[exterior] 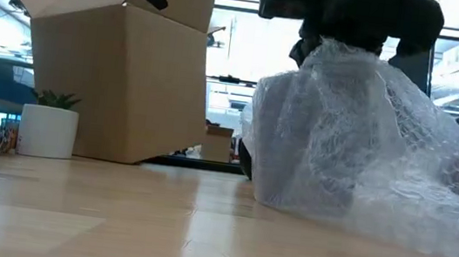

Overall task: Wrap mug
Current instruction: Wrap the blue mug with bubble wrap

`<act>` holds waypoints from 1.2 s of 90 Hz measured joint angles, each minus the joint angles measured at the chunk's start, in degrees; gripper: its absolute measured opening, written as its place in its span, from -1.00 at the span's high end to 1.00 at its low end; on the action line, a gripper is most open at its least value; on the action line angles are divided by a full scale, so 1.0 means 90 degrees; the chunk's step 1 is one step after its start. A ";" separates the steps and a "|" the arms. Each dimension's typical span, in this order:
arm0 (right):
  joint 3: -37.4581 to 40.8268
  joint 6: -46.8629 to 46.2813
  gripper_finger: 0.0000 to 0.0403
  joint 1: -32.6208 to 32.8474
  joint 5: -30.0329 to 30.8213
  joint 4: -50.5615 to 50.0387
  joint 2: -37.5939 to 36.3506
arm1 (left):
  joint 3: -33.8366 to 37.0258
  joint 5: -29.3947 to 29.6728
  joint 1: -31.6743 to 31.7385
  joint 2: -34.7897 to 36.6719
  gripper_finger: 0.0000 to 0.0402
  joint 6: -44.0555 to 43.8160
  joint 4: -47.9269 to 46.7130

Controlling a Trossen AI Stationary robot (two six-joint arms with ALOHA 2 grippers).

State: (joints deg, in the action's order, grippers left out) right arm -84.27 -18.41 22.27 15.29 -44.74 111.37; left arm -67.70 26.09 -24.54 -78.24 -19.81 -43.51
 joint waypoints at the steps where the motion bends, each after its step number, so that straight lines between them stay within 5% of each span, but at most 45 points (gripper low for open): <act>1: 0.0008 0.0000 1.00 -0.0002 -0.0027 0.0023 0.0000 | 0.0000 0.0000 -0.0002 0.0000 0.36 0.0000 0.0000; 68: 0.0431 0.0036 1.00 -0.0615 -0.1790 0.0710 -0.0024 | 0.0000 0.0000 0.0000 0.0000 0.36 0.0000 0.0027; 108: 0.0503 0.0066 1.00 -0.0553 -0.1439 0.0510 -0.0007 | 0.0000 0.0000 0.0000 0.0000 0.36 0.0002 0.0027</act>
State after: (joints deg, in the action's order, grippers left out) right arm -79.75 -17.82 17.29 2.34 -40.15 111.31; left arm -67.70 26.09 -24.53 -78.24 -19.79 -43.27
